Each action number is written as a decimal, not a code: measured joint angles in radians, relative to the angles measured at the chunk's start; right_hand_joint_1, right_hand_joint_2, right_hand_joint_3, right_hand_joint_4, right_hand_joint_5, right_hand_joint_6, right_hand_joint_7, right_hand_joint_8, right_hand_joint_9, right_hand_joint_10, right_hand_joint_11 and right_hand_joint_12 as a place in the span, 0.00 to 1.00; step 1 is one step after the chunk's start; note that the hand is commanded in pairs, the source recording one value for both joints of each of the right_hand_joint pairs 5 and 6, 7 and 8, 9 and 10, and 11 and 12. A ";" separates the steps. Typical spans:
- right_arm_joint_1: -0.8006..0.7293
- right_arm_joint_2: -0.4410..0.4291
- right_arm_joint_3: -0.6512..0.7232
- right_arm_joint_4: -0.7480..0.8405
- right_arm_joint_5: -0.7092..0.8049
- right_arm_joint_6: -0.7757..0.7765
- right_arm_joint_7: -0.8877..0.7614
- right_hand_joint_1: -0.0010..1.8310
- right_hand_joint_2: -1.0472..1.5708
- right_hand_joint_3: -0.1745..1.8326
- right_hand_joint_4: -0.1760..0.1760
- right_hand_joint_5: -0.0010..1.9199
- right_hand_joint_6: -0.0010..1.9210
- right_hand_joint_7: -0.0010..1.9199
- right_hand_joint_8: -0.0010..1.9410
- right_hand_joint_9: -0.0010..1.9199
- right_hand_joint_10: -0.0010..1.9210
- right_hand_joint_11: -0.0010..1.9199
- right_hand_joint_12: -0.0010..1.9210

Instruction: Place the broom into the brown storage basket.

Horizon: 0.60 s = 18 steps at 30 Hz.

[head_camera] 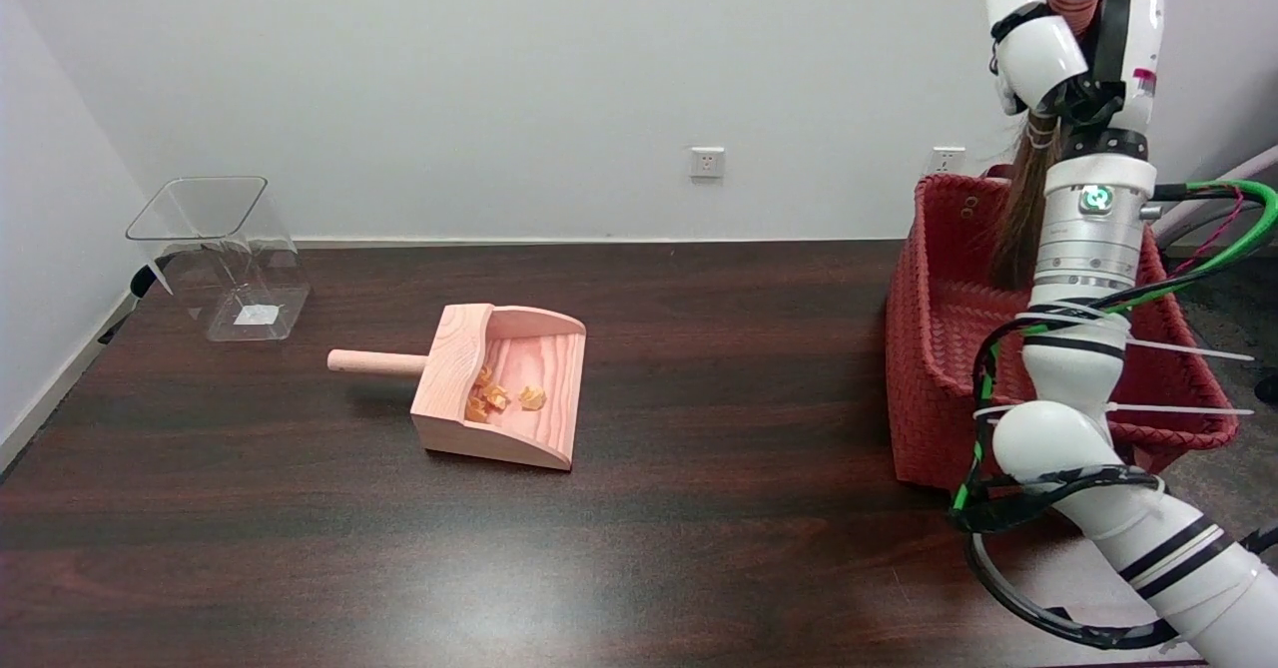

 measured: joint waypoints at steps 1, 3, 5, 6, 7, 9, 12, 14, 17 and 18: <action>-0.001 0.001 0.002 -0.005 0.003 -0.005 0.000 0.45 1.00 0.26 0.50 1.00 1.00 1.00 0.99 1.00 1.00 1.00 1.00; -0.004 0.004 0.007 -0.018 0.008 -0.015 -0.001 0.45 1.00 0.26 0.50 1.00 1.00 1.00 0.99 1.00 1.00 1.00 1.00; -0.006 0.006 0.010 -0.031 0.012 -0.024 -0.001 0.45 1.00 0.25 0.50 1.00 1.00 1.00 0.99 1.00 1.00 1.00 1.00; -0.007 0.006 0.011 -0.038 0.015 -0.029 -0.002 0.45 1.00 0.25 0.50 1.00 1.00 1.00 0.99 1.00 1.00 1.00 1.00; -0.008 0.007 0.012 -0.043 0.016 -0.034 -0.002 0.45 1.00 0.25 0.50 1.00 1.00 1.00 0.99 1.00 1.00 1.00 1.00; -0.010 0.009 0.014 -0.058 0.019 -0.044 -0.002 0.45 1.00 0.26 0.50 1.00 1.00 1.00 0.99 1.00 1.00 1.00 1.00; -0.012 0.010 0.016 -0.079 0.022 -0.058 -0.003 0.45 1.00 0.26 0.50 1.00 1.00 1.00 0.99 1.00 1.00 1.00 1.00; -0.013 0.012 0.016 -0.093 0.024 -0.067 -0.003 0.45 1.00 0.26 0.50 1.00 1.00 1.00 0.99 1.00 1.00 1.00 1.00; -0.014 0.013 0.017 -0.119 0.025 -0.080 -0.003 0.45 1.00 0.27 0.50 1.00 1.00 1.00 0.99 1.00 1.00 1.00 1.00; -0.014 0.013 0.016 -0.126 0.026 -0.082 -0.003 0.45 1.00 0.27 0.50 1.00 1.00 1.00 0.99 1.00 1.00 1.00 1.00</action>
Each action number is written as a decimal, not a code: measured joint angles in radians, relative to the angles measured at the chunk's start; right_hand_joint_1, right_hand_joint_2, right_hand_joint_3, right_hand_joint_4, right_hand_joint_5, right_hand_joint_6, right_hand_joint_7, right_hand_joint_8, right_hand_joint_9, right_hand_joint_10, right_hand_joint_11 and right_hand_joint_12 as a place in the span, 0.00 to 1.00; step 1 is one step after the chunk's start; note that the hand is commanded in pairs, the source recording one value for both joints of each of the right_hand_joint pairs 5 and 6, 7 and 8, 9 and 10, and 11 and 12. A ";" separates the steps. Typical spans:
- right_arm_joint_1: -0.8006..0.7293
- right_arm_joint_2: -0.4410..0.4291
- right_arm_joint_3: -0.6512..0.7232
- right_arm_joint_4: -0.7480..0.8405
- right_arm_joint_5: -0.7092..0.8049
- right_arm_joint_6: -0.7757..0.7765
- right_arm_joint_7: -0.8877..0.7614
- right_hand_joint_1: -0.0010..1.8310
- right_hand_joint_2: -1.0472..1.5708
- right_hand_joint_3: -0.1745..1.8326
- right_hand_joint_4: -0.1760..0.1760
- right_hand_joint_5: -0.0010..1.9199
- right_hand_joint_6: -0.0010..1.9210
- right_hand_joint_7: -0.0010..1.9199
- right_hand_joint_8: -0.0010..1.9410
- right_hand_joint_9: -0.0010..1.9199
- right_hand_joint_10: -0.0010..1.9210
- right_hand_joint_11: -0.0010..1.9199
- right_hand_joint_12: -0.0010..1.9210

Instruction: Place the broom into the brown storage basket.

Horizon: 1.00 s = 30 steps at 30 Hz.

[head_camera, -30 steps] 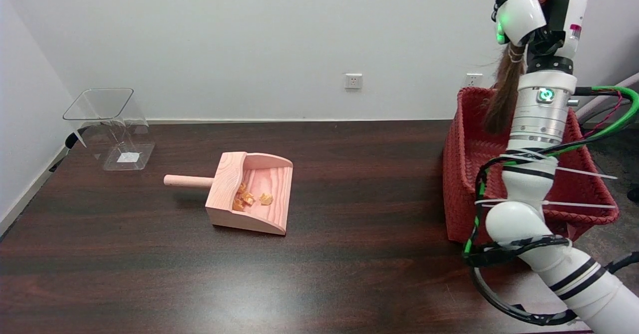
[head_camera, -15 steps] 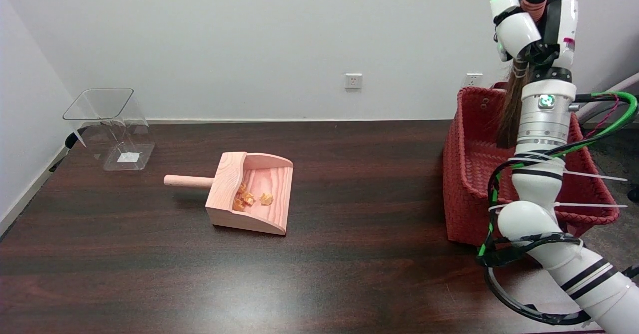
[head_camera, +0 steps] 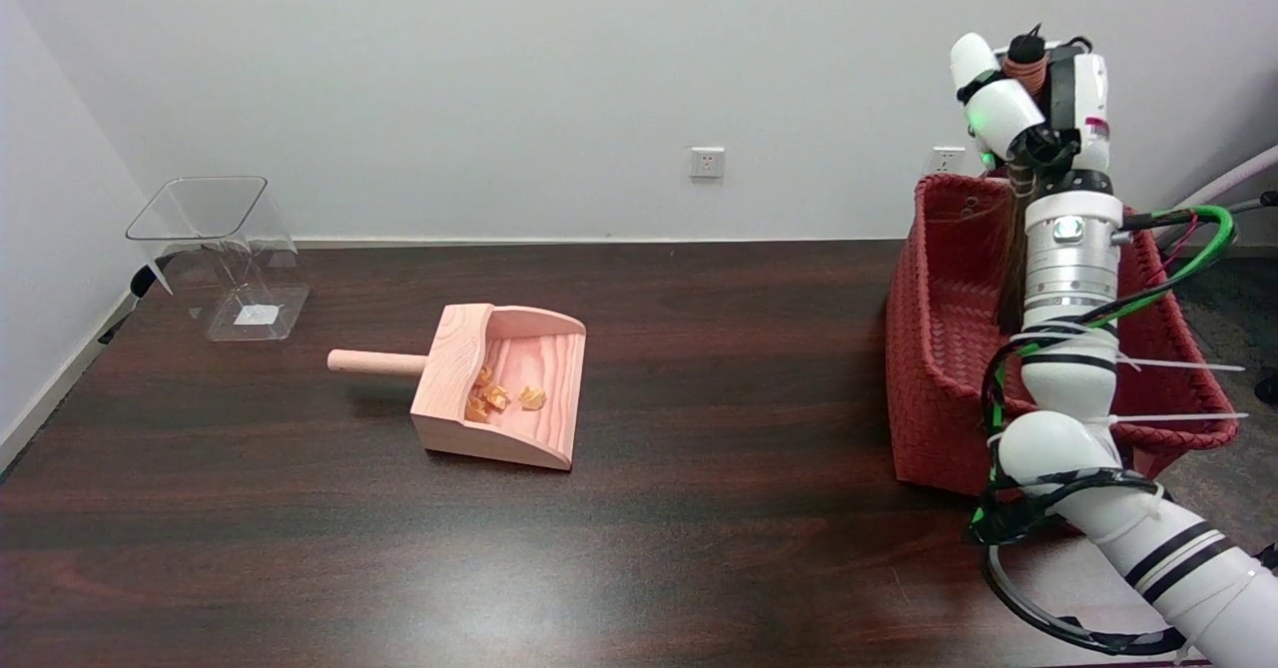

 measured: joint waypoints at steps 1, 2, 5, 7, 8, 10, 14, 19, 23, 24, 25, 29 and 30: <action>0.000 0.001 -0.001 -0.009 0.001 -0.003 0.000 0.45 1.00 0.27 0.50 1.00 1.00 1.00 0.99 1.00 1.00 1.00 1.00; 0.000 0.001 -0.003 -0.018 0.002 -0.006 0.000 0.45 1.00 0.27 0.50 1.00 1.00 1.00 0.99 1.00 1.00 1.00 1.00; 0.000 0.002 -0.009 -0.043 0.003 -0.013 0.001 0.45 1.00 0.28 0.50 1.00 1.00 1.00 0.99 1.00 1.00 1.00 1.00; 0.000 0.003 -0.013 -0.058 0.005 -0.017 0.001 0.45 1.00 0.28 0.50 1.00 1.00 1.00 0.99 1.00 1.00 1.00 1.00; 0.000 0.003 -0.016 -0.066 0.006 -0.019 0.002 0.45 1.00 0.29 0.50 1.00 1.00 1.00 0.99 1.00 1.00 1.00 1.00; 0.001 0.003 -0.021 -0.079 0.006 -0.022 0.003 0.45 1.00 0.29 0.50 1.00 1.00 1.00 0.99 1.00 1.00 1.00 1.00; 0.004 0.005 -0.034 -0.107 0.008 -0.027 0.004 0.44 1.00 0.30 0.50 1.00 1.00 1.00 0.99 1.00 1.00 1.00 1.00; 0.014 0.006 -0.059 -0.137 0.011 -0.029 0.007 0.44 1.00 0.31 0.50 1.00 1.00 1.00 0.99 1.00 1.00 1.00 1.00; 0.025 0.006 -0.081 -0.159 0.015 -0.029 0.008 0.44 1.00 0.31 0.50 1.00 1.00 1.00 0.99 1.00 1.00 1.00 1.00; 0.028 0.007 -0.087 -0.165 0.016 -0.029 0.009 0.44 1.00 0.31 0.50 1.00 1.00 1.00 0.99 1.00 1.00 1.00 1.00; 0.030 0.007 -0.091 -0.170 0.017 -0.029 0.011 0.44 1.00 0.31 0.50 1.00 1.00 1.00 0.99 1.00 1.00 1.00 1.00; 0.042 0.007 -0.111 -0.188 0.019 -0.029 0.021 0.44 1.00 0.31 0.50 1.00 1.00 1.00 0.99 1.00 1.00 1.00 1.00; 0.046 0.007 -0.117 -0.193 0.020 -0.029 0.024 0.44 1.00 0.31 0.50 1.00 1.00 1.00 0.99 1.00 1.00 1.00 1.00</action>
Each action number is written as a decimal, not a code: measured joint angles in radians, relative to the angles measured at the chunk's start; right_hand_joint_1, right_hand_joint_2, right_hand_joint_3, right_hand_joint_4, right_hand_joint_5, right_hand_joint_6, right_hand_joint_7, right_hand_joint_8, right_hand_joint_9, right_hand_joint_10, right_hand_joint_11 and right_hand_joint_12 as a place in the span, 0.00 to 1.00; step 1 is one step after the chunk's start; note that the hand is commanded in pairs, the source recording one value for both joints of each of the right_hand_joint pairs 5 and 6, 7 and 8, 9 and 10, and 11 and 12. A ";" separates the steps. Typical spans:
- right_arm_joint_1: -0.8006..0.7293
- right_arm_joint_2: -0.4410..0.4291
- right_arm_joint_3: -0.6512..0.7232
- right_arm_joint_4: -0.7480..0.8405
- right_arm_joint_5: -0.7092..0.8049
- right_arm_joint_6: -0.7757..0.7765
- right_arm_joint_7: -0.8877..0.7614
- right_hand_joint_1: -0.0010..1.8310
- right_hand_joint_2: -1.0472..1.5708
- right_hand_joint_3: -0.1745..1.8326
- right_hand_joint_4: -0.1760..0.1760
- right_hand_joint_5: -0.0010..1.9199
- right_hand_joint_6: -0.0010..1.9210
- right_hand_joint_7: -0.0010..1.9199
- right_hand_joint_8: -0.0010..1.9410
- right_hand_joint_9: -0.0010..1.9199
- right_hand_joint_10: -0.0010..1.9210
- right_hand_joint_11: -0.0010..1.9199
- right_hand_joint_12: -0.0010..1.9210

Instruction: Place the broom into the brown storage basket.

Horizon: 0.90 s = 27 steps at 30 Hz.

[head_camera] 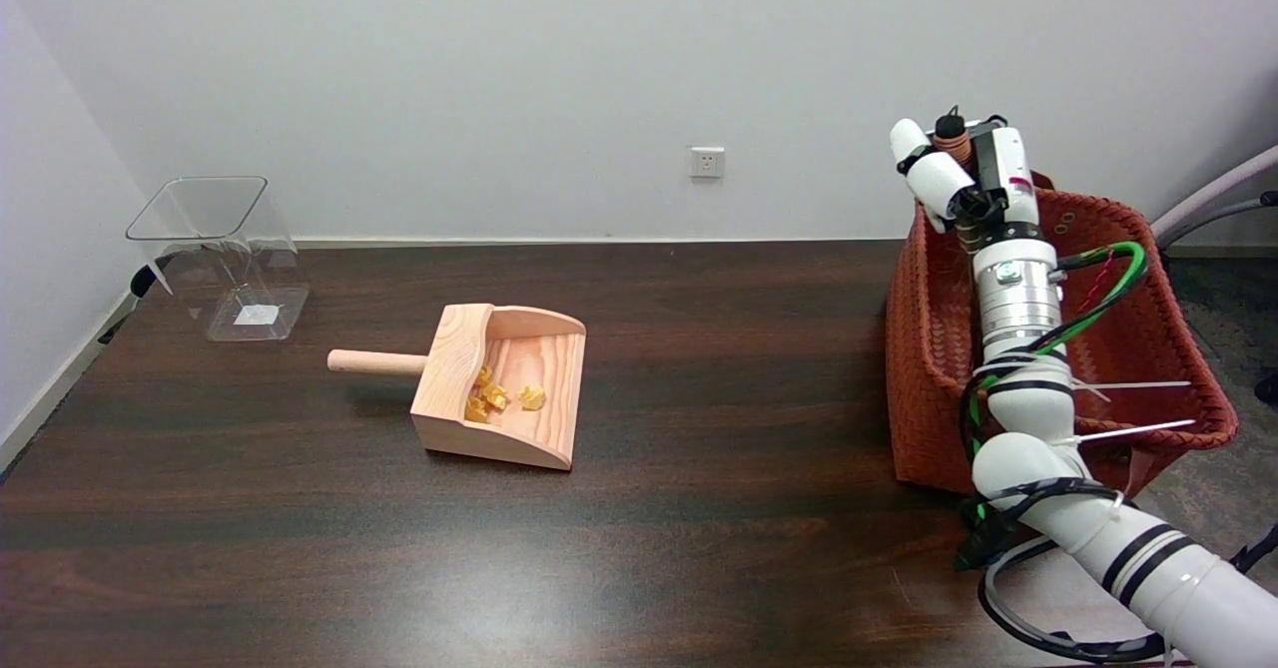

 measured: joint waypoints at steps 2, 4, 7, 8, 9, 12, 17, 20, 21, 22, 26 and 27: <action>0.006 0.000 -0.010 -0.010 0.002 0.000 0.006 0.44 1.00 0.31 0.50 1.00 1.00 1.00 0.99 1.00 1.00 1.00 1.00; 0.011 0.000 -0.018 -0.018 0.002 0.000 0.011 0.44 1.00 0.31 0.50 1.00 1.00 1.00 0.99 1.00 1.00 1.00 1.00; 0.020 -0.002 -0.031 -0.031 0.002 0.000 0.017 0.44 1.00 0.31 0.50 1.00 1.00 1.00 0.99 1.00 1.00 1.00 1.00; 0.023 -0.002 -0.035 -0.034 0.003 0.000 0.019 0.43 1.00 0.31 0.50 1.00 1.00 1.00 0.99 1.00 1.00 1.00 1.00; 0.025 -0.002 -0.038 -0.038 0.003 0.000 0.020 0.43 1.00 0.31 0.50 1.00 1.00 1.00 0.99 1.00 1.00 1.00 1.00; 0.033 -0.004 -0.048 -0.048 0.004 0.000 0.025 0.43 1.00 0.31 0.50 1.00 1.00 1.00 0.99 1.00 1.00 1.00 1.00; 0.045 -0.005 -0.062 -0.064 0.005 0.000 0.030 0.43 1.00 0.31 0.50 1.00 1.00 1.00 0.99 1.00 1.00 1.00 1.00; 0.051 -0.006 -0.069 -0.072 0.005 0.000 0.038 0.43 1.00 0.30 0.50 0.84 0.84 1.00 0.99 0.84 0.84 0.84 0.84; 0.053 -0.006 -0.071 -0.075 0.005 0.000 0.042 0.43 1.00 0.31 0.50 0.81 0.81 1.00 0.99 0.81 0.81 0.81 0.81; 0.055 -0.007 -0.073 -0.078 0.005 0.000 0.045 0.43 1.00 0.31 0.50 0.78 0.78 1.00 0.99 0.78 0.78 0.78 0.78; 0.060 -0.007 -0.079 -0.088 0.005 0.000 0.057 0.42 1.00 0.32 0.50 0.72 0.72 0.98 0.97 0.72 0.72 0.72 0.72; 0.062 -0.007 -0.080 -0.090 0.005 0.000 0.059 0.41 1.00 0.33 0.50 0.71 0.71 0.97 0.96 0.71 0.71 0.71 0.71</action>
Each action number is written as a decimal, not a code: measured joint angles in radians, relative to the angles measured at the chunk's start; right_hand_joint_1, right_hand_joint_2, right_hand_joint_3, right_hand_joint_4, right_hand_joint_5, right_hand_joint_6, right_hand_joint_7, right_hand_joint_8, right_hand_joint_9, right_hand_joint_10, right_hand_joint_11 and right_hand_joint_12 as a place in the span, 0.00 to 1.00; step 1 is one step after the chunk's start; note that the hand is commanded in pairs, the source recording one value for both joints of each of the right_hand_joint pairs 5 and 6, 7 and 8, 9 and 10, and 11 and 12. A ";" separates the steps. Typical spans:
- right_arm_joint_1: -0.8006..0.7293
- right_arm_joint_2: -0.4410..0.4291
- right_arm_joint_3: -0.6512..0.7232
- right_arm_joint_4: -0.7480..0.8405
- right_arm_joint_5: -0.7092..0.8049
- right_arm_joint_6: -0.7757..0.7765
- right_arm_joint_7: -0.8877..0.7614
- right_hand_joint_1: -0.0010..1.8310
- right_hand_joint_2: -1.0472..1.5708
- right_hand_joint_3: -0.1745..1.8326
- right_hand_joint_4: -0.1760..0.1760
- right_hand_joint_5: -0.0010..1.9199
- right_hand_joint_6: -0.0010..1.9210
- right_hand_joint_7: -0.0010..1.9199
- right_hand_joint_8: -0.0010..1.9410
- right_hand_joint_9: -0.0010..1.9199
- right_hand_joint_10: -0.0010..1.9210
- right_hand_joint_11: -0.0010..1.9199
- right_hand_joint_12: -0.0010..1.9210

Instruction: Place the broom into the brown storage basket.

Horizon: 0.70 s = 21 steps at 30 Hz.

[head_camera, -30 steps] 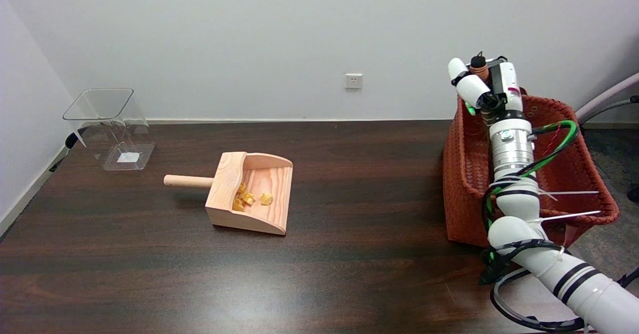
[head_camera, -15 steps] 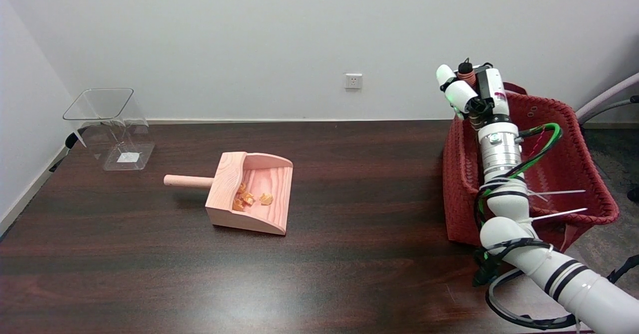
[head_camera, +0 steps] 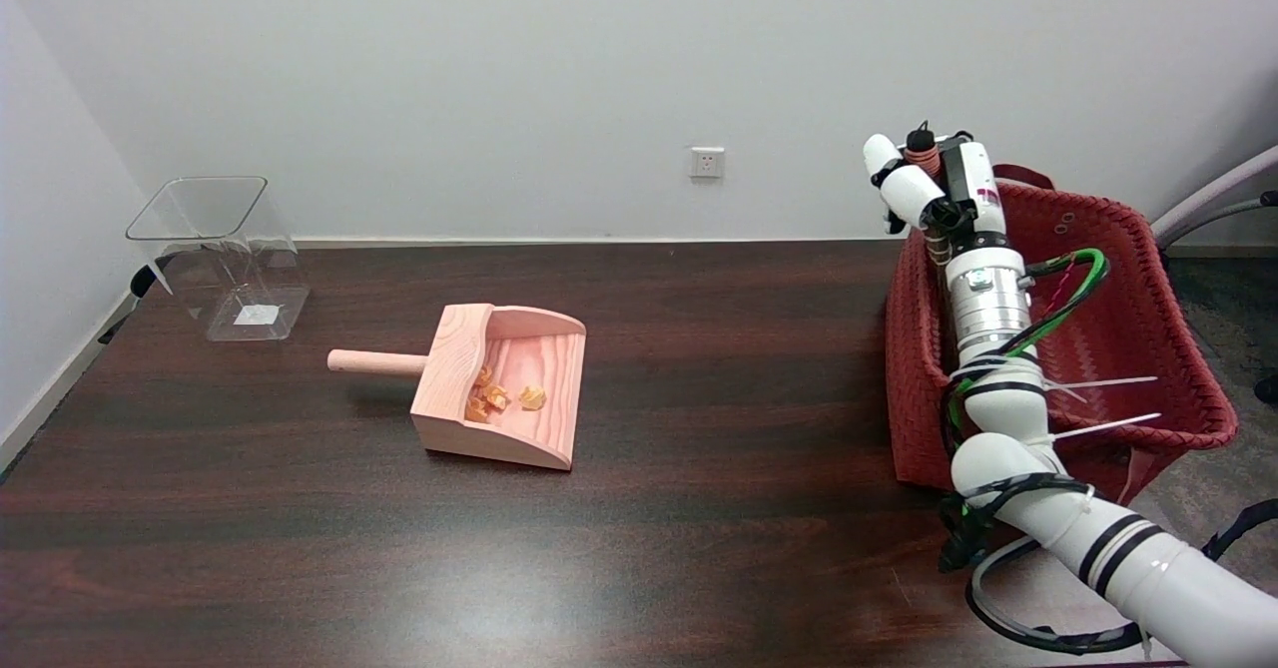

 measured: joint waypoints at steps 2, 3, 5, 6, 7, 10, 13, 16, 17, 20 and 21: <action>0.002 0.000 -0.002 -0.003 0.000 0.000 0.003 0.41 1.00 0.34 0.50 0.69 0.69 0.94 0.93 0.69 0.69 0.69 0.69; 0.003 0.000 -0.003 -0.006 0.000 0.000 0.006 0.41 1.00 0.35 0.50 0.66 0.66 0.91 0.90 0.66 0.66 0.66 0.66; 0.004 0.000 -0.005 -0.009 0.000 0.001 0.009 0.42 0.98 0.36 0.50 0.63 0.63 0.89 0.88 0.63 0.63 0.63 0.63; 0.005 0.000 -0.006 -0.010 0.000 0.001 0.010 0.44 0.96 0.37 0.50 0.60 0.60 0.87 0.86 0.60 0.60 0.60 0.60; 0.005 0.000 -0.006 -0.011 0.000 0.001 0.012 0.46 0.95 0.38 0.50 0.58 0.58 0.84 0.83 0.58 0.58 0.58 0.58; 0.006 0.000 -0.008 -0.014 0.000 0.003 0.015 0.51 0.89 0.39 0.50 0.41 0.41 0.66 0.65 0.41 0.41 0.41 0.41; 0.006 -0.001 -0.008 -0.015 0.000 0.003 0.018 0.56 0.87 0.36 0.50 0.29 0.29 0.52 0.51 0.29 0.29 0.29 0.29; 0.006 -0.001 -0.008 -0.015 0.000 0.003 0.020 0.57 0.78 0.29 0.50 0.16 0.16 0.30 0.30 0.16 0.16 0.16 0.16; 0.006 -0.001 -0.008 -0.015 0.000 0.003 0.020 0.55 0.76 0.16 0.50 0.12 0.12 0.27 0.27 0.12 0.12 0.12 0.12; 0.006 -0.001 -0.008 -0.015 0.000 0.003 0.021 0.50 0.74 0.00 0.50 0.07 0.07 0.20 0.20 0.07 0.07 0.07 0.07; 0.006 -0.001 -0.007 -0.014 0.000 0.003 0.021 0.48 0.74 0.00 0.50 0.06 0.06 0.19 0.18 0.06 0.06 0.06 0.06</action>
